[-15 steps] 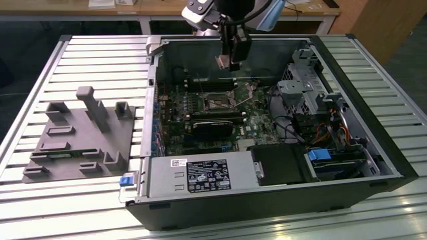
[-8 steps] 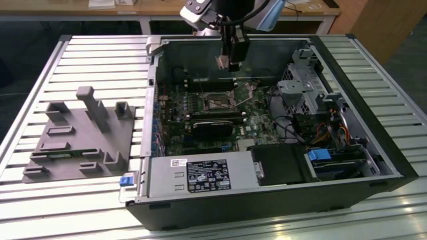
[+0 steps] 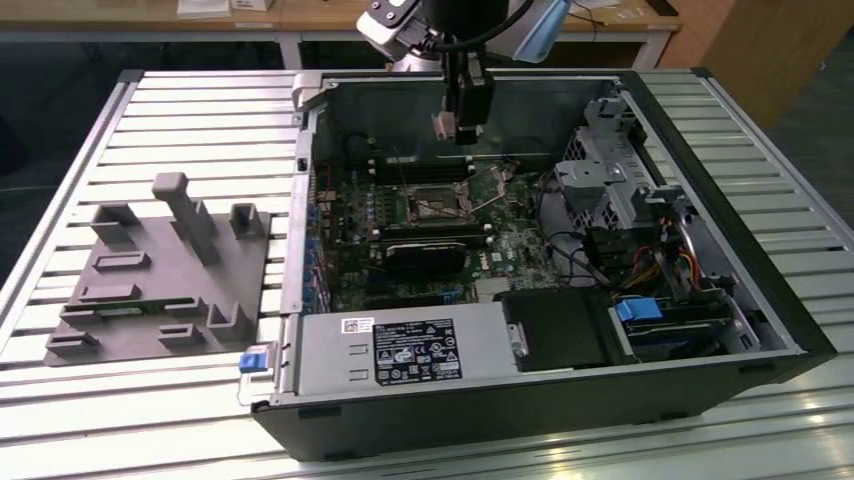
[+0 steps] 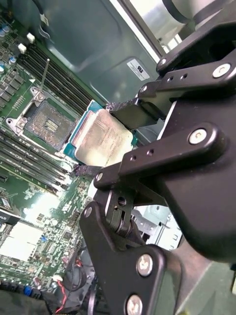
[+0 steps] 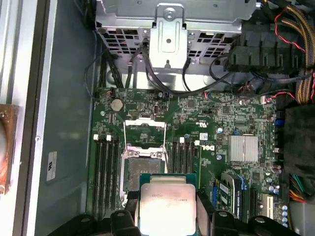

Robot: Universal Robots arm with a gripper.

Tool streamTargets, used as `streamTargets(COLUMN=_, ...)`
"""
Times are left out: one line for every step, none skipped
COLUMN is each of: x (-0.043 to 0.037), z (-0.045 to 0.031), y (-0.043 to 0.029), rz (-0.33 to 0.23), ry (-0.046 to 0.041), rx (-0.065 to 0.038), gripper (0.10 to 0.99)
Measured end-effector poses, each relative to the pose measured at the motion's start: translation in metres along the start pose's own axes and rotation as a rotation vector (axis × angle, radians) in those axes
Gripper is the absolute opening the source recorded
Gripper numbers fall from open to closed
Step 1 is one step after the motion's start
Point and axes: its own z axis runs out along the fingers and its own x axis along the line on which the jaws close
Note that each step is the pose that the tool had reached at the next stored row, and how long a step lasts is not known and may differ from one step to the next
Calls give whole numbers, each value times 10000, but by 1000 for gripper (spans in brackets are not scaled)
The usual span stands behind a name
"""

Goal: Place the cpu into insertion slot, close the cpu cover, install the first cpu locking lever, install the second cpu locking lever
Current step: 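Place the cpu into insertion slot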

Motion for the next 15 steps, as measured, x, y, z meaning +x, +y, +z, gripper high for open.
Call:
streamTargets(x=0, z=1, y=-1, rz=68, ry=-6, rx=-1, gripper=541)
streamTargets(x=0, z=3, y=-2, rz=136, ry=-12, rx=-3, gripper=541)
streamTargets(x=0, z=4, y=-3, rz=209, ry=-19, rx=-4, gripper=541)
streamTargets(x=0, z=5, y=-4, rz=276, ry=-25, rx=-5, gripper=541)
streamTargets(x=0, z=7, y=-5, rz=343, ry=-31, rx=-6, gripper=541)
streamTargets(x=0, z=8, y=-6, rz=410, ry=-37, rx=-8, gripper=541)
streamTargets(x=0, z=9, y=-7, rz=476, ry=-43, rx=-9, gripper=541)
streamTargets(x=0, z=11, y=-8, rz=544, ry=-48, rx=-10, gripper=541)
streamTargets(x=0, z=12, y=-9, rz=619, ry=-55, rx=-12, gripper=541)
streamTargets(x=0, z=14, y=-10, rz=687, ry=-61, rx=-14, gripper=541)
streamTargets(x=0, z=15, y=-10, rz=757, ry=-68, rx=-15, gripper=541)
streamTargets(x=0, z=15, y=-12, rz=825, ry=-74, rx=-15, gripper=541)
streamTargets(x=0, z=17, y=-13, rz=896, ry=-80, rx=-17, gripper=541)
streamTargets(x=0, z=18, y=-14, rz=962, ry=-86, rx=-18, gripper=541)
streamTargets(x=0, z=19, y=-17, rz=1035, ry=-93, rx=-20, gripper=541)
